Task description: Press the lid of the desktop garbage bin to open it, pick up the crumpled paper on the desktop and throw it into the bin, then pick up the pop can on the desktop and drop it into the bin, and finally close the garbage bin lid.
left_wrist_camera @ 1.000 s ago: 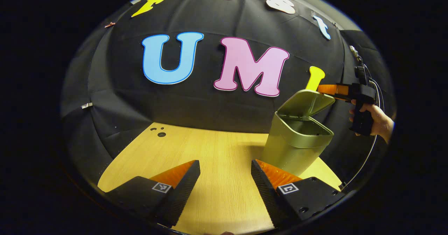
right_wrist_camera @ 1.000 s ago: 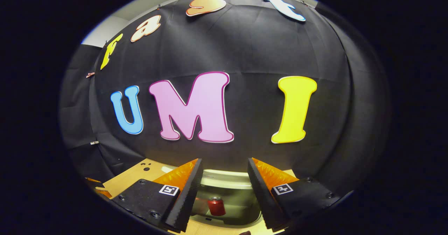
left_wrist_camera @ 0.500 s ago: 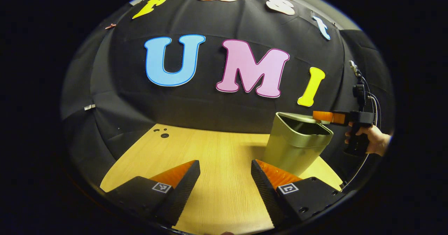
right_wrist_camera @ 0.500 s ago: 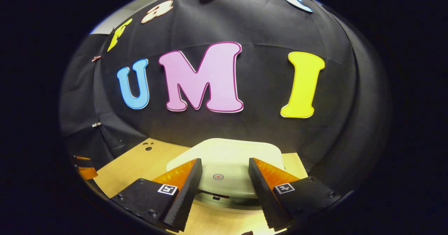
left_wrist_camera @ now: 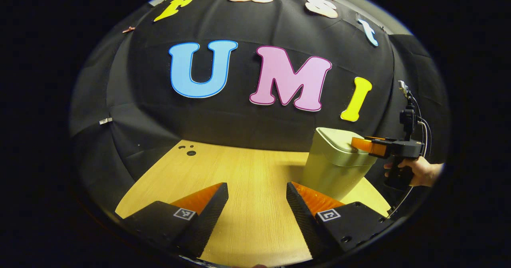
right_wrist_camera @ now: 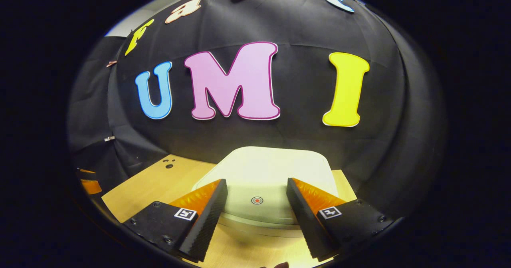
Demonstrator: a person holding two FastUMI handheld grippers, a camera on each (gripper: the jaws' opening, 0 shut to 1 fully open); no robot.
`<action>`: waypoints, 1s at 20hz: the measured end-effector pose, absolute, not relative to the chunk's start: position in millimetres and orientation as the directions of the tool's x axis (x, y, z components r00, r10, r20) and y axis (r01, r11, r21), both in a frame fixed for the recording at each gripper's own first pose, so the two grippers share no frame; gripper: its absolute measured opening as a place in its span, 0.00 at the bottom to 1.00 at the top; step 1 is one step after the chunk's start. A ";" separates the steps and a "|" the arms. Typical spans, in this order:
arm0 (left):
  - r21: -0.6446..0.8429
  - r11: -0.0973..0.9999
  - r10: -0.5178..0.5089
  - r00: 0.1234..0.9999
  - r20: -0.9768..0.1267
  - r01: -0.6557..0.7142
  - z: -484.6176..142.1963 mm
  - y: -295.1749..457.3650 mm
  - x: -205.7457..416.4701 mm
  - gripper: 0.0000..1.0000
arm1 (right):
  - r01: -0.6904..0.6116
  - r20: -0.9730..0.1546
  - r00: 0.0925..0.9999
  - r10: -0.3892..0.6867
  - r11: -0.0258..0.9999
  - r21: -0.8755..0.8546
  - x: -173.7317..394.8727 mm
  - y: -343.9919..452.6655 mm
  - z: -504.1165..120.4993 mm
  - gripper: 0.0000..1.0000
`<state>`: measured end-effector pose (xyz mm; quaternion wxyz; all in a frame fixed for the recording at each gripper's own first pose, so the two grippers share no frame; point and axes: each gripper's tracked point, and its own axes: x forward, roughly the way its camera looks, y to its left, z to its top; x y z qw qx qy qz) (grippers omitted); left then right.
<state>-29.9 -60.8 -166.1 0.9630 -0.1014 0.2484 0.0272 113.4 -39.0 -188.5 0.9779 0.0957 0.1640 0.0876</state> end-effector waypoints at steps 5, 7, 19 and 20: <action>-0.187 0.978 -0.010 0.874 -0.485 -0.093 -165.8 -65.9 -33.4 0.94 | -0.169 -0.279 0.935 0.220 0.966 0.194 108.9 -36.3 -199.7 0.96; -0.197 0.976 -0.017 0.876 -0.482 -0.089 -165.2 -68.9 -33.4 0.95 | -0.165 -0.265 0.942 0.208 0.971 0.174 108.3 -38.3 -198.9 0.97; -0.220 0.975 -0.085 0.889 -0.450 -0.018 -161.0 -68.0 -28.9 0.94 | -0.171 -0.177 0.962 0.208 0.965 0.201 85.3 -38.5 -154.3 0.96; -0.220 0.975 -0.094 0.889 -0.448 -0.007 -161.1 -68.3 -27.6 0.95 | -0.171 -0.170 0.963 0.208 0.962 0.211 79.8 -36.6 -148.9 0.96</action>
